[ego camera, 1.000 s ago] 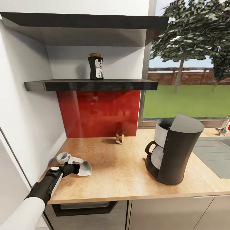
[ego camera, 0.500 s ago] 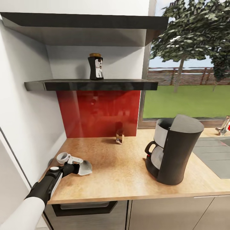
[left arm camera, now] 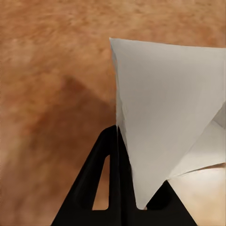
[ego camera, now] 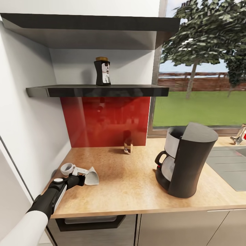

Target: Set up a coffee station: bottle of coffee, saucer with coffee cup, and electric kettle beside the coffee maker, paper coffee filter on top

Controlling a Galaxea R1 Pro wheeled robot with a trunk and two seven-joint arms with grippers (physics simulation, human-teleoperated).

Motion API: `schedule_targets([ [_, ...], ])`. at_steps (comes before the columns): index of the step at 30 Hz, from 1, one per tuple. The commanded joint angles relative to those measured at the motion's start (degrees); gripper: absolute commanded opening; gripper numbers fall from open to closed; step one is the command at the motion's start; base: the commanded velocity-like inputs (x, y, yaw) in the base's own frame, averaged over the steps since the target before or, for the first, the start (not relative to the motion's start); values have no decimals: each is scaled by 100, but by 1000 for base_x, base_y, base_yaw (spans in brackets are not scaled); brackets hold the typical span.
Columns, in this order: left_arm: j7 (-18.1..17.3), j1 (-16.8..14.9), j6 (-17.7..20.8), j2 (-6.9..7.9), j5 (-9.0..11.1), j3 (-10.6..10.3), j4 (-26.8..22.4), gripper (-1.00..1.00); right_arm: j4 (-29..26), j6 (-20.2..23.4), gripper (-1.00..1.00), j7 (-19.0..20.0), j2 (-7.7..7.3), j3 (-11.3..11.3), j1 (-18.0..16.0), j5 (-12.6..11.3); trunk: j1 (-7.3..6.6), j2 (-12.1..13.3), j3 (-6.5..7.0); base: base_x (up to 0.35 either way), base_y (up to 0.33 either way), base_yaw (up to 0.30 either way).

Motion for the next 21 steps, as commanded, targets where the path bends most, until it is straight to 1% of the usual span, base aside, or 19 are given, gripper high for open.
schedule_targets([
  [1, -49, 0, 14, -4, -85, 25, -6, -100, 5, -24, 100, 6, 0, 6, -1, -58, 2, -4, -3, 0, 0, 0],
  [21, -53, 0, 21, -4, -77, 31, -40, -100, 5, -23, 100, 6, 0, 6, -1, -58, 2, -4, -3, 0, 0, 0],
])
